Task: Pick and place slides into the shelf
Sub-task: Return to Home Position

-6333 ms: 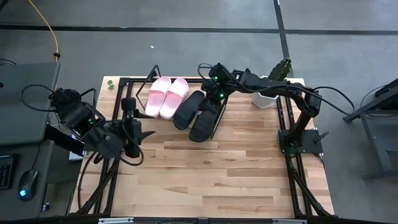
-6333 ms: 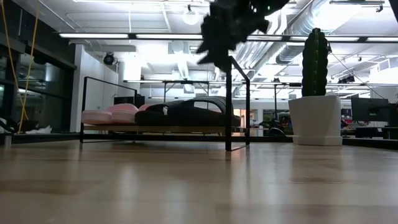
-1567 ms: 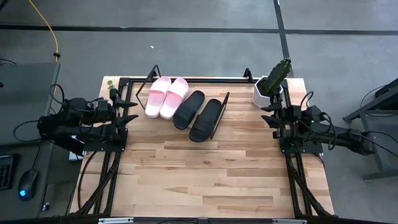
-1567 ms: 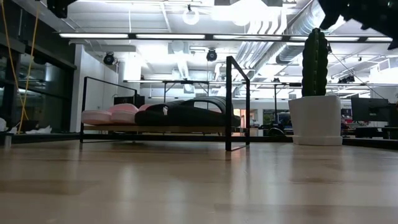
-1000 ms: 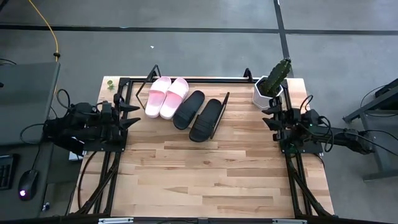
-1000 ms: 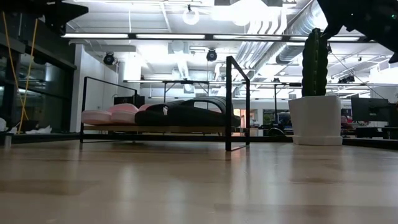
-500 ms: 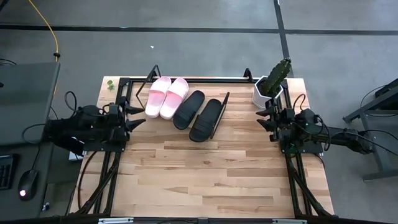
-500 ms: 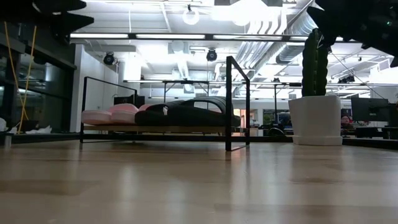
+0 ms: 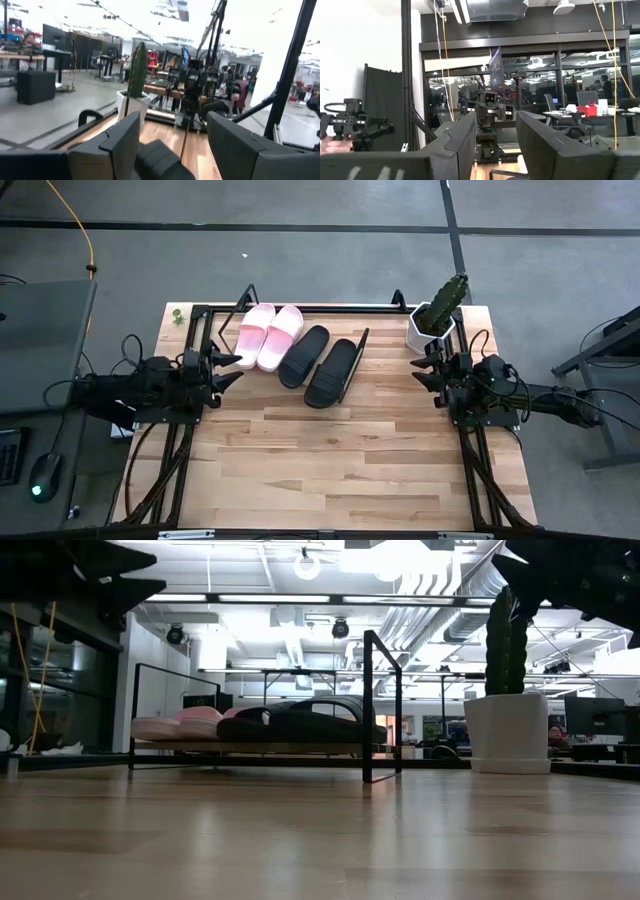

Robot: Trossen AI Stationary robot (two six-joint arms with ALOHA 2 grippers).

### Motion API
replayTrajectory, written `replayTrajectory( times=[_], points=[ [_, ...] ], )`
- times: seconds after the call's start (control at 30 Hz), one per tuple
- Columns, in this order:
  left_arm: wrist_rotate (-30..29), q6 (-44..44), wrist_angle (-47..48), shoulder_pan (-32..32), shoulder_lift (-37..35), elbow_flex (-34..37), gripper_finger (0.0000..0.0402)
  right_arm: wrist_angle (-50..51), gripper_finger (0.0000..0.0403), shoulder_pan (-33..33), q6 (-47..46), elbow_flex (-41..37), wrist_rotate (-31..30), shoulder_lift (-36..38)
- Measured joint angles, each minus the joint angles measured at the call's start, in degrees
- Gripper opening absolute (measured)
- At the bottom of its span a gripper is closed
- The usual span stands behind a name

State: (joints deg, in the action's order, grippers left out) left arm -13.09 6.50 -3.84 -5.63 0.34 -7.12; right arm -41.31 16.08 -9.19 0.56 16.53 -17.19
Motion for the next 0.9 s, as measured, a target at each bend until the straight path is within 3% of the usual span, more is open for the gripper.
replayTrajectory(
  times=[0.4,0.9],
  points=[
    [0.0,1.9,-8.7,0.0,0.0,6.5,0.0211,0.6,0.013,0.0,-1.1,0.0,0.1,0.0],
    [-0.5,1.4,-3.7,0.0,0.0,6.7,0.0211,5.4,0.013,0.0,-3.8,0.0,0.8,0.0]
  ],
)
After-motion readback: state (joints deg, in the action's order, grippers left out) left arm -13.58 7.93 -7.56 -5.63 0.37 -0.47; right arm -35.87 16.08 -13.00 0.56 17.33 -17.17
